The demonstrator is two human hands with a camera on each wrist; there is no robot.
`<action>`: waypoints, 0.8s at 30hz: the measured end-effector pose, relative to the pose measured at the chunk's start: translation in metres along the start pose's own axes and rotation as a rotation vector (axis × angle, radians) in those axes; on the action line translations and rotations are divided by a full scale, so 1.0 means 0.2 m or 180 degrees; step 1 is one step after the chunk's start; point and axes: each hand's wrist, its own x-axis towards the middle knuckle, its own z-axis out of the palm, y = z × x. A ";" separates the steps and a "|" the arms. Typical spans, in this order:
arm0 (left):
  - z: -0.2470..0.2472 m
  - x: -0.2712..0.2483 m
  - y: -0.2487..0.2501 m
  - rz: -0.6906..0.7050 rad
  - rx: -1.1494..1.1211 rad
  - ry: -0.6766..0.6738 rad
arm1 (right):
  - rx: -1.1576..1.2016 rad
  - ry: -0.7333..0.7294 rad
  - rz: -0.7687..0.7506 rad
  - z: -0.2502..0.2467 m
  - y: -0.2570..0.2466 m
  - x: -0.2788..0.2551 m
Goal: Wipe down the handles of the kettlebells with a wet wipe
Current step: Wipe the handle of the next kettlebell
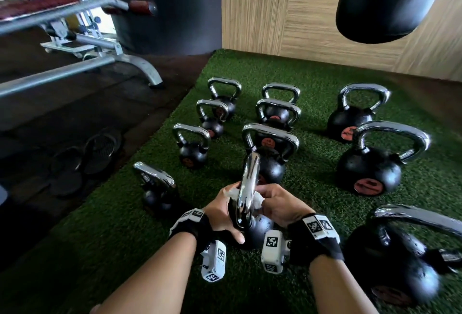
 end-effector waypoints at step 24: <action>0.00 0.04 -0.06 0.0159 -0.0071 0.0389 | -0.0152 0.1749 -0.1231 0.03 0.07 0.12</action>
